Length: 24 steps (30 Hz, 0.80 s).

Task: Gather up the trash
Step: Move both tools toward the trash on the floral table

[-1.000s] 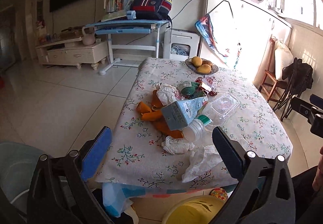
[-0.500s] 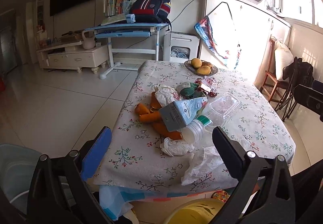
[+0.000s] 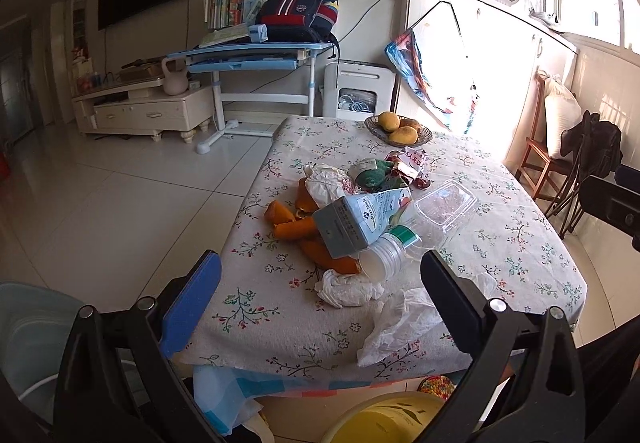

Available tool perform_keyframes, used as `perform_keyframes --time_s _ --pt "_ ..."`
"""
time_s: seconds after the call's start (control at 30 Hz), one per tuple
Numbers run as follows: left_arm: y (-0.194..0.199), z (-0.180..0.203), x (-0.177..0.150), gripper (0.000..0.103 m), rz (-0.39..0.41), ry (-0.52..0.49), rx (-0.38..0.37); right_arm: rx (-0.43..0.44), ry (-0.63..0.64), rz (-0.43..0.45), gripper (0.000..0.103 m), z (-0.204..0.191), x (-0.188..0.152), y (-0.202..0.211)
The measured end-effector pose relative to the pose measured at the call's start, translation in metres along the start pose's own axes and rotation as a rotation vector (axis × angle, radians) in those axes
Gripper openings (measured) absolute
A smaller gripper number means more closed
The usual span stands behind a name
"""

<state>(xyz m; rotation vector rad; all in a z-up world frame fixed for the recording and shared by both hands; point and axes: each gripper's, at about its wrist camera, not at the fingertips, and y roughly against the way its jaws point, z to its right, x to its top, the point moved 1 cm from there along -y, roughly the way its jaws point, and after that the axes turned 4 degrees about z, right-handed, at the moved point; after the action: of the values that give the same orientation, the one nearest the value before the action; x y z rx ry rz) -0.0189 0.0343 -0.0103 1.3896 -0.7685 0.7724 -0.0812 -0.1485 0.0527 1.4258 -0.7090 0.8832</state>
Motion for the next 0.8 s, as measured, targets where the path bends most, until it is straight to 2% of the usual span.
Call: perform_keyframes --time_s 0.43,0.63,0.8 --pt "0.000 -0.014 -0.001 0.097 0.008 0.040 0.026 0.049 -0.012 -0.067 0.097 0.003 -0.017 -0.025" --pt "-0.001 -0.021 0.001 0.097 0.009 0.050 0.037 0.124 -0.021 -0.130 0.097 -0.001 -0.033 -0.047" --pt "-0.004 -0.030 0.002 0.097 0.003 0.084 0.058 0.150 0.016 -0.165 0.097 -0.010 -0.042 -0.059"
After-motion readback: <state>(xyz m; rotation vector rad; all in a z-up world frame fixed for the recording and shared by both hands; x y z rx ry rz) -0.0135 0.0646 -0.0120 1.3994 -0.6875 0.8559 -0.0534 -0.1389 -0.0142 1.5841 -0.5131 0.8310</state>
